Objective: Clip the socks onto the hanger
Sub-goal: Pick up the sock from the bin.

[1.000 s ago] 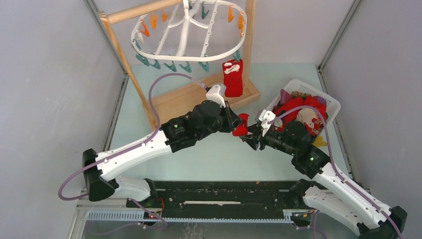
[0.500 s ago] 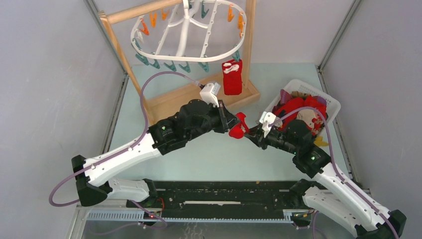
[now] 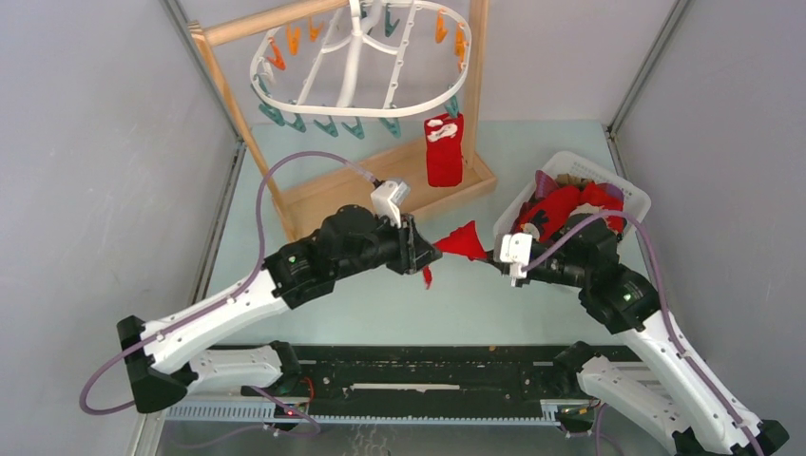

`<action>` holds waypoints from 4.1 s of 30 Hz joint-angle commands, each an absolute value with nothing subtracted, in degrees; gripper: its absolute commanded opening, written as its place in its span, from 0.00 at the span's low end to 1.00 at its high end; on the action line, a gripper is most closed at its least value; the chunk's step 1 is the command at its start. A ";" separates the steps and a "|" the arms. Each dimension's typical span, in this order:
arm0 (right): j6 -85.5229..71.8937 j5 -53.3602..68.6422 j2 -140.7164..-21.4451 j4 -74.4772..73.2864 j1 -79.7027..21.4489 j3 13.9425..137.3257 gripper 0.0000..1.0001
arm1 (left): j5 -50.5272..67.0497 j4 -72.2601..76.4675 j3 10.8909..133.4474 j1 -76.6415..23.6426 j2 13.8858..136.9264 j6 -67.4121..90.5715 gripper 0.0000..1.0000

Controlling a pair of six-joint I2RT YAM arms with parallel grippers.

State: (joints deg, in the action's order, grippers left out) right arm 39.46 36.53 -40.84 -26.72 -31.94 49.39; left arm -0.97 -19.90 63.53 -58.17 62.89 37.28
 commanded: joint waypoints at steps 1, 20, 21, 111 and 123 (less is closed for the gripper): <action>64.20 34.83 -42.97 -44.81 -32.97 56.60 0.03 | 7.71 -18.75 57.60 -57.31 56.96 29.48 0.41; 93.16 26.81 -32.60 -30.53 -39.91 55.05 0.04 | 9.53 19.87 38.62 -57.17 44.99 43.96 1.00; 93.28 26.32 -32.41 -30.21 -40.73 54.56 0.04 | 9.61 22.76 38.21 -57.17 45.81 45.54 1.00; 11.65 38.30 -49.86 7.67 -42.80 50.26 0.04 | -7.21 32.05 24.69 -70.93 37.22 -15.02 0.39; 20.12 39.80 -50.09 5.57 -44.02 51.24 0.03 | -5.78 32.04 25.19 -70.86 36.18 -9.65 0.59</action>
